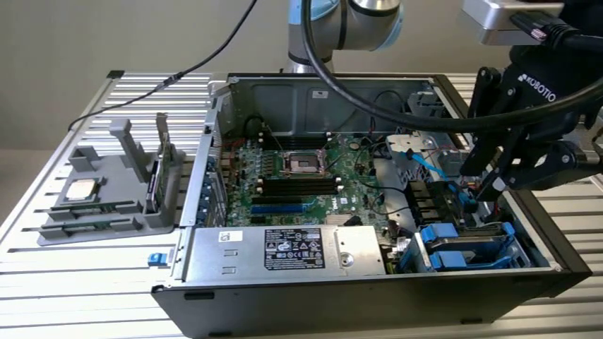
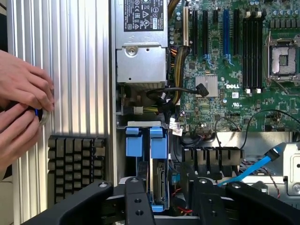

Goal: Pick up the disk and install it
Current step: 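Pick up the disk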

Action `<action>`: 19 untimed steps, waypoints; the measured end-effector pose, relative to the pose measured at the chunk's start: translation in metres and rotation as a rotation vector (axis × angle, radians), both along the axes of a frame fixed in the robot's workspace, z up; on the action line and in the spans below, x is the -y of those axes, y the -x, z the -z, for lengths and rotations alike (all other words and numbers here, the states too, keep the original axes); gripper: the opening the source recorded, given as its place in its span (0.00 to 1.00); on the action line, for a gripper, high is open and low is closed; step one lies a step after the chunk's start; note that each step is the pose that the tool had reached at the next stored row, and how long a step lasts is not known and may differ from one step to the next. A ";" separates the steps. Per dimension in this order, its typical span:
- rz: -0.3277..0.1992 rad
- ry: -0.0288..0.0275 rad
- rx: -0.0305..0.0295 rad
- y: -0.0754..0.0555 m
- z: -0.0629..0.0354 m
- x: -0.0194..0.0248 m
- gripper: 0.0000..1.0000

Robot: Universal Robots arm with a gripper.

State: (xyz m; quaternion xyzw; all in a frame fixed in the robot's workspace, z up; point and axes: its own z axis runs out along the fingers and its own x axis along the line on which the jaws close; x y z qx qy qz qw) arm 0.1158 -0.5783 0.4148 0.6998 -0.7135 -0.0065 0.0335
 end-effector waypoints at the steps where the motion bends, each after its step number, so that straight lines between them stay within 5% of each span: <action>1: 0.000 0.0001 -0.0002 -0.001 0.0003 0.0000 0.37; 8: 0.000 0.0001 -0.0039 -0.006 0.0037 0.0000 0.11; 19: 0.000 0.0053 -0.0135 -0.016 0.0143 0.0000 0.11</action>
